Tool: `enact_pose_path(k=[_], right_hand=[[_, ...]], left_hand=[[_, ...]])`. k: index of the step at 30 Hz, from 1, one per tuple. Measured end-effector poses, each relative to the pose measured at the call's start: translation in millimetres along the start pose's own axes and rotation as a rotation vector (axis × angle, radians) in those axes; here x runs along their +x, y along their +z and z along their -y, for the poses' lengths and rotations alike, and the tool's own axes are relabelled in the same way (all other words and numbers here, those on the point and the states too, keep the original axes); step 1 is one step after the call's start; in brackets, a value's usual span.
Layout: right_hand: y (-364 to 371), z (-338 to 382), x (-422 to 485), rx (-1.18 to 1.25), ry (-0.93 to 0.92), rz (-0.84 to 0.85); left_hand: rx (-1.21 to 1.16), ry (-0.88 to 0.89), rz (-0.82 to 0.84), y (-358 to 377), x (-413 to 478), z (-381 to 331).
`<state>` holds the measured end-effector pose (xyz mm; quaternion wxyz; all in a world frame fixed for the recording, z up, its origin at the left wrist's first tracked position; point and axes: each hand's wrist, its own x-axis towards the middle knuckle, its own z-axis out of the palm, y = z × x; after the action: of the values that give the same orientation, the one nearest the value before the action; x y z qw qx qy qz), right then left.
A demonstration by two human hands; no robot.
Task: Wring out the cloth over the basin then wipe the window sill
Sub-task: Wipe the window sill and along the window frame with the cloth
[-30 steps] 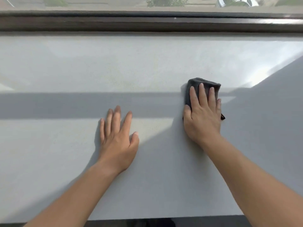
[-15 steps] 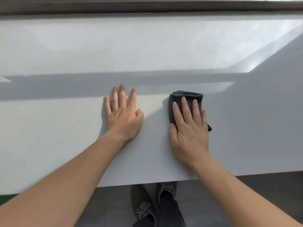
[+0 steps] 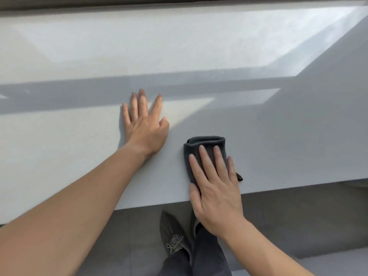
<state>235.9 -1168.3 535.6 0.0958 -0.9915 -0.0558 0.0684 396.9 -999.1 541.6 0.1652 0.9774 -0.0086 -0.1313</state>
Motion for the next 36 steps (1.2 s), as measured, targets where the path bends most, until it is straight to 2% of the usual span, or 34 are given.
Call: enact_pose_path(k=[3,5,8,10,12,14,16,17,18,21,23,25,27,31,33,36], right_hand=[[1.4,-12.4,-9.7,0.004,-0.125,0.022],[-1.9,-42.5,-2.1,-0.027,-0.135,0.010],[-12.3,-88.8,9.3,0.004,0.167,-0.043],[-12.4,-81.1,12.1,0.010,0.331,-0.077],[-5.7,-54.1,1.9,-0.015,0.242,-0.071],[0.9,-40.5,-18.4,-0.008,0.013,-0.023],[-4.3,-62.2,-23.4,-0.015,-0.137,0.009],[-7.6,-82.8,-17.9,-0.029,-0.147,0.004],[-11.6,-104.9,-9.4,-0.038,-0.101,-0.005],[-28.2,-162.6,23.2,-0.010,0.212,-0.039],[-30.5,-163.6,29.1,0.003,0.316,-0.061],[-24.4,-139.9,15.1,-0.018,0.274,-0.077],[-17.0,-119.6,-10.5,-0.017,0.130,-0.044],[-21.8,-152.8,-16.9,-0.002,-0.111,-0.001],[-30.3,-185.4,5.7,-0.020,-0.066,0.001],[-43.0,-218.1,53.8,0.016,0.182,-0.028]], left_hand=[[-0.083,0.024,-0.053,-0.9,-3.0,-4.5],[-0.089,0.094,-0.089,0.2,-8.8,-10.3],[-0.150,0.157,-0.058,8.9,-17.8,-28.5],[-0.174,0.171,-0.037,15.1,-19.3,-42.4],[-0.177,0.188,-0.035,21.2,-17.3,-57.6],[-0.188,0.175,-0.023,24.5,-15.8,-71.1],[-0.178,0.148,-0.013,26.7,-15.5,-79.1],[-0.161,0.140,-0.005,28.0,-15.7,-82.2],[-0.145,0.133,0.001,29.6,-15.2,-85.4],[-0.122,0.096,0.011,34.8,-10.5,-98.3],[-0.120,0.080,-0.005,38.0,-2.7,-107.8],[-0.125,0.080,-0.034,39.7,6.8,-118.0],[-0.133,0.070,-0.049,41.6,16.6,-127.9],[-0.037,0.025,0.007,49.2,25.9,-139.9],[0.010,0.017,0.009,52.3,25.7,-141.1],[0.028,0.001,0.001,53.7,25.0,-142.6]])
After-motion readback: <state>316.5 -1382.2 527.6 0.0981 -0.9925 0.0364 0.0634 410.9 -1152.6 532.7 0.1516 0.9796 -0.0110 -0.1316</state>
